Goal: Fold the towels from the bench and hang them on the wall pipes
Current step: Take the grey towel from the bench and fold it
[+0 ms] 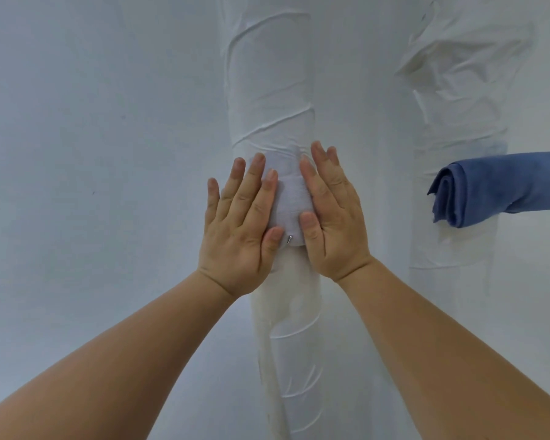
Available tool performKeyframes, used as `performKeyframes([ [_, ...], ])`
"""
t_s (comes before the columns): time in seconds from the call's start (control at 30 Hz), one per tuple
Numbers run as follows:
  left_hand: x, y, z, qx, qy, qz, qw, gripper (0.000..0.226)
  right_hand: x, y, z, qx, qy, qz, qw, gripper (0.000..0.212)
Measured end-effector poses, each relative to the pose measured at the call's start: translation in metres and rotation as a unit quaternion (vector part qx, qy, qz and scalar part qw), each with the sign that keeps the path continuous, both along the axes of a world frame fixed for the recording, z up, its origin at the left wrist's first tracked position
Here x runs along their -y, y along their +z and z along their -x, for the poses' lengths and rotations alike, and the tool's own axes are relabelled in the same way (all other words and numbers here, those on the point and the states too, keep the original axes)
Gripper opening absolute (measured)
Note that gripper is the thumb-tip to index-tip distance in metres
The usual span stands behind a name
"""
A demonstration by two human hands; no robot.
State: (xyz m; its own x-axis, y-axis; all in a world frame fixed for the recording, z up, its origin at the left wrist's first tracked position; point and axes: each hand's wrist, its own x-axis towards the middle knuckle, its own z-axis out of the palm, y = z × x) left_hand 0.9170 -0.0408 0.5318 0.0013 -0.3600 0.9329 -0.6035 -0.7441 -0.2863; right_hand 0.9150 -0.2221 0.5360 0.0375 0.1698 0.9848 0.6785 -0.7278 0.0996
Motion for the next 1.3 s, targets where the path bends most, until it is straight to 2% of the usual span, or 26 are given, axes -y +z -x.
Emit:
performKeyframes([
  [0.1,-0.001,0.0,-0.003,0.007,-0.011,-0.002,1.0,0.064,-0.002,-0.001,-0.004,0.007,0.021,-0.011,1.0,0.062],
  [0.23,-0.002,0.001,0.001,-0.02,0.007,-0.013,1.0,0.064,0.0,-0.001,0.002,-0.03,0.0,-0.003,1.0,0.065],
  [0.37,-0.005,0.002,0.018,-0.086,0.05,-0.033,0.995,0.065,0.005,-0.001,0.024,-0.1,-0.073,0.02,0.992,0.065],
  [0.5,-0.008,0.009,0.042,-0.153,0.123,-0.059,0.979,0.064,0.007,0.004,0.053,-0.206,-0.166,0.037,0.964,0.065],
  [0.7,-0.01,0.016,0.072,-0.213,0.17,-0.07,0.96,0.065,0.007,0.011,0.087,-0.282,-0.2,0.045,0.937,0.066],
  [0.93,-0.03,0.016,0.108,-0.251,0.157,-0.056,0.954,0.067,-0.009,0.004,0.124,-0.277,-0.255,0.021,0.926,0.067],
  [1.07,-0.051,0.005,0.13,-0.272,0.11,-0.039,0.955,0.066,-0.028,-0.009,0.152,-0.276,-0.271,0.006,0.922,0.066],
  [1.2,-0.078,-0.017,0.156,-0.3,0.058,-0.032,0.951,0.067,-0.06,-0.03,0.186,-0.308,-0.305,-0.02,0.901,0.066],
  [1.3,-0.103,-0.049,0.183,-0.331,-0.005,-0.033,0.943,0.064,-0.09,-0.069,0.223,-0.356,-0.309,-0.064,0.879,0.063],
])
